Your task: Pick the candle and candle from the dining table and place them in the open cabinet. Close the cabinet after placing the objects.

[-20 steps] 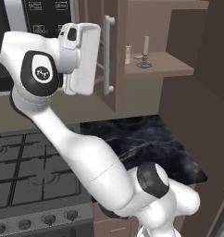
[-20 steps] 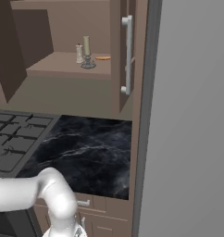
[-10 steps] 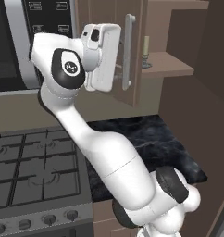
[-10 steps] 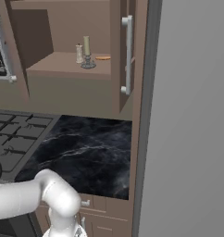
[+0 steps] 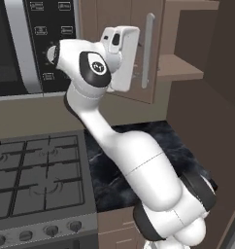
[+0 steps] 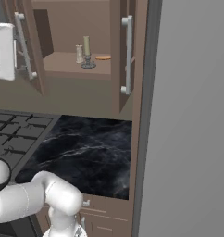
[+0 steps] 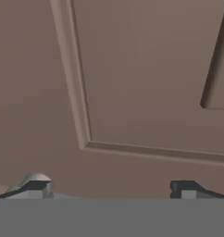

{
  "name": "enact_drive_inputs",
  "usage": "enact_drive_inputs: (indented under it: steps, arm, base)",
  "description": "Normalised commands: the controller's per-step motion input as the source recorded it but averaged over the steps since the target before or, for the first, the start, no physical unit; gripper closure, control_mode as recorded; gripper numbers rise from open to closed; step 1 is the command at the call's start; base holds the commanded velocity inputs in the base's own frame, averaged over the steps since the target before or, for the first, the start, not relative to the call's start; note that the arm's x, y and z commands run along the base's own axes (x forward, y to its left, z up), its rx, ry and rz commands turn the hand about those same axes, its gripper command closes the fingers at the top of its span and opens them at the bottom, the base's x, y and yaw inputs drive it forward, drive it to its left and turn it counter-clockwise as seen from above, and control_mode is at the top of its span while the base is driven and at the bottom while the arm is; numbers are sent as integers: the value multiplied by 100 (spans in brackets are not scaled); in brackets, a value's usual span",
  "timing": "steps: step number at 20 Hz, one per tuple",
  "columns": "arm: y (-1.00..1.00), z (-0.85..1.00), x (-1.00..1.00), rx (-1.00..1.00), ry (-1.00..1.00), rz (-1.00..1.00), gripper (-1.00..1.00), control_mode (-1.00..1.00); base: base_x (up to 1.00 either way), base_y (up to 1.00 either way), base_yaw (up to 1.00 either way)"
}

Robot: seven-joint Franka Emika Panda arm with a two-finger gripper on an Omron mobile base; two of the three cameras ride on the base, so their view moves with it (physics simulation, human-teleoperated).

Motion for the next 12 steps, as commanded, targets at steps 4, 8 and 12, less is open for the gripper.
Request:
enact_drive_inputs:
  steps: [4, 8, 12]
  arm:
    - [-21, 0, 47, 0, -9, 0, -100, -100]
    - [-13, -1, 64, 0, -11, 2, -100, -100]
    - [-4, -6, 61, 2, -19, 11, -100, -100]
  base:
    - [0, 0, 0]
    - [0, 0, 0]
    - [0, 0, 0]
